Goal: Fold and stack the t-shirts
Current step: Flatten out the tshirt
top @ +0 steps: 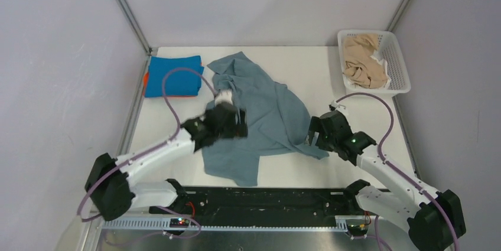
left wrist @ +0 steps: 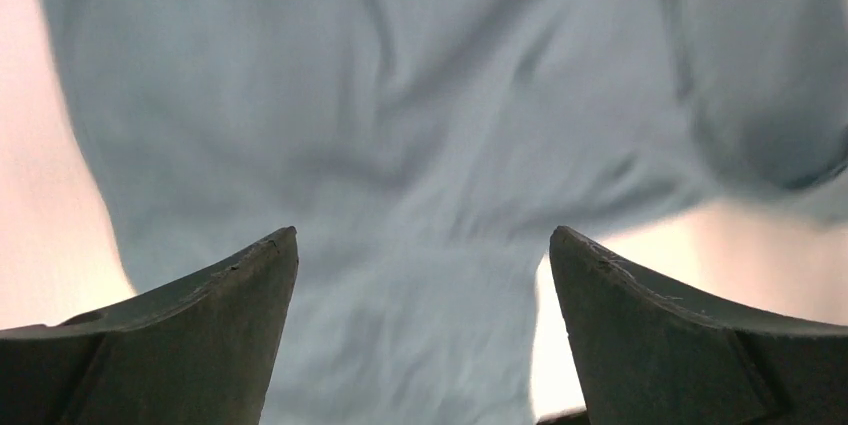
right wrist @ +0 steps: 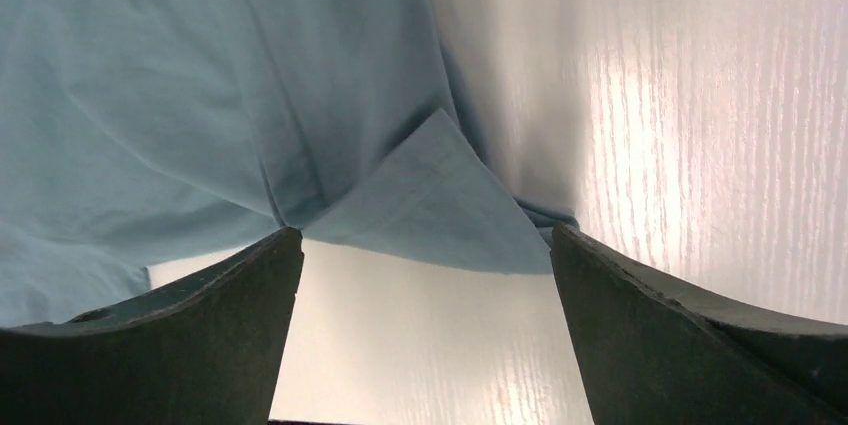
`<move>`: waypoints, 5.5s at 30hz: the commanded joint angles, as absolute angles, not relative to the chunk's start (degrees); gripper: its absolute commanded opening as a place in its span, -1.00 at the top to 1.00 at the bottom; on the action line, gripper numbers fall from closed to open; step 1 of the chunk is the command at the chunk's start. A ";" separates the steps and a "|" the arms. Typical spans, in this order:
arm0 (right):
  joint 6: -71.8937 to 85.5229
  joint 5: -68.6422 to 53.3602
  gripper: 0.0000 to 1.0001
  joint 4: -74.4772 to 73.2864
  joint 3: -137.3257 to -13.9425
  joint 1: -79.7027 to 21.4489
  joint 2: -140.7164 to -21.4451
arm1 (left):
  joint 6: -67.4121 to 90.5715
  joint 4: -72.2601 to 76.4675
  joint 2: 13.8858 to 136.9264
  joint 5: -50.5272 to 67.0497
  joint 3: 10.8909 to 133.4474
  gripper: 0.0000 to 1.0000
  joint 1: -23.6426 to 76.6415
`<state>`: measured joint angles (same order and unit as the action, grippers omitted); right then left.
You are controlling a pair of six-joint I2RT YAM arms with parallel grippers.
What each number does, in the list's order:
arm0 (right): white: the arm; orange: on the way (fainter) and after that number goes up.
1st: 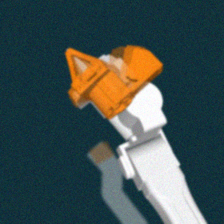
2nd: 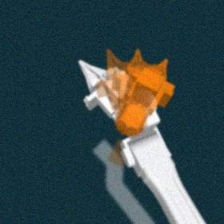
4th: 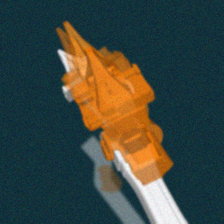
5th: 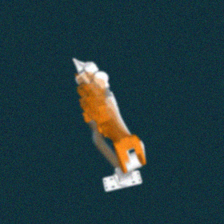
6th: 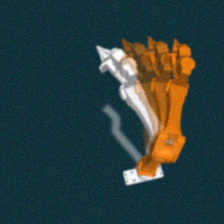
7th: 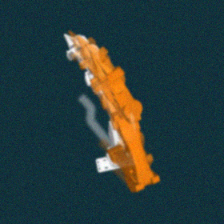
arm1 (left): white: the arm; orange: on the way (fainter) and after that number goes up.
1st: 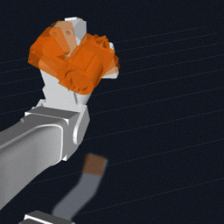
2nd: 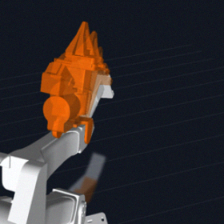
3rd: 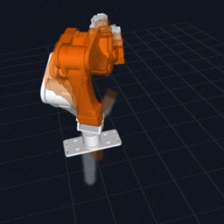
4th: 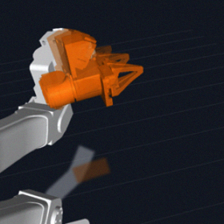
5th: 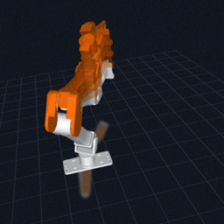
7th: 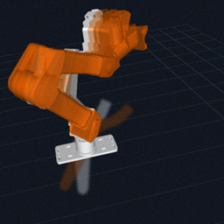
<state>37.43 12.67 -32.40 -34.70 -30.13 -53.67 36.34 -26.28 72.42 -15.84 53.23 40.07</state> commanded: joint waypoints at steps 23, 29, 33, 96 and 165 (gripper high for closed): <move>32.93 32.73 -0.76 -29.18 -40.85 -46.20 -73.28 | 68.75 -37.05 78.16 -31.04 35.97 -0.95 67.26; 35.19 32.98 -0.37 -30.44 -40.78 -43.09 -71.76 | 68.70 -33.70 81.30 -30.05 34.84 -0.11 65.67; 35.84 30.61 -0.02 -30.65 -40.64 -40.90 -71.07 | 69.96 -32.88 81.26 -30.23 31.96 0.91 62.25; 38.60 33.70 0.63 -37.20 -74.82 -20.65 -64.33 | 16.42 -31.97 101.15 -29.92 108.61 0.85 21.67; 29.09 2.52 -0.99 -17.37 -48.21 -14.37 -87.27 | 36.43 -24.38 131.21 -11.65 107.40 0.98 17.63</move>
